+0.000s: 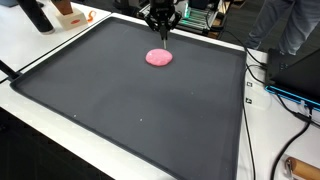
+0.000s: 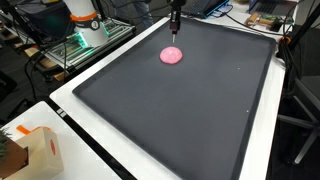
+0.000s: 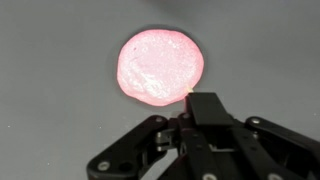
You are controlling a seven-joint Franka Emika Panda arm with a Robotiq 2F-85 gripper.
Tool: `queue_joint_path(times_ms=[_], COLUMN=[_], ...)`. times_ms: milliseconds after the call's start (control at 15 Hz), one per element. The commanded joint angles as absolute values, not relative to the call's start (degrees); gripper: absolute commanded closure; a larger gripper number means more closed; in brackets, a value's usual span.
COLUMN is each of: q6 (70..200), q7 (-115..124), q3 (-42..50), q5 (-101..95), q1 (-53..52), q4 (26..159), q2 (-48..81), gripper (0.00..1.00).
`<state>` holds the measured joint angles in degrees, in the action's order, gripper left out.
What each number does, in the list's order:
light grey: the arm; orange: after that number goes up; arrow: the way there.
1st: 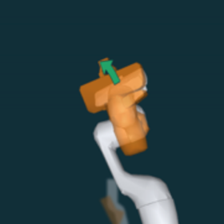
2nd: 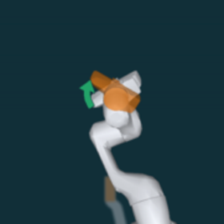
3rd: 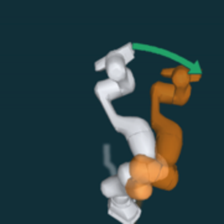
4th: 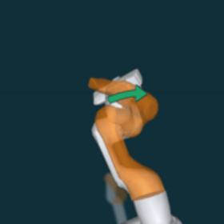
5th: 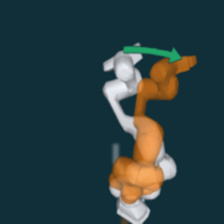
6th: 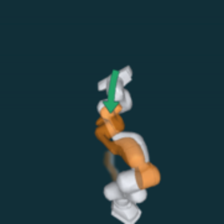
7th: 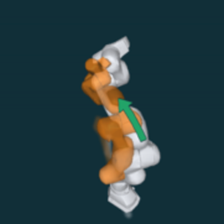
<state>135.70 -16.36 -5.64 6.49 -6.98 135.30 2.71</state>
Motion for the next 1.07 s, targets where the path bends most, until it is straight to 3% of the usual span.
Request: queue_joint_path(times_ms=[0,1000], q6=[138.8,144.7], q7=[-19.6,-19.3], q3=[-6.0,-6.7], q5=[8.5,6.7], q1=[-6.1,-5.3], q4=[136.6,137.1], q2=[4.1,8.9], gripper=[0.97,0.97])
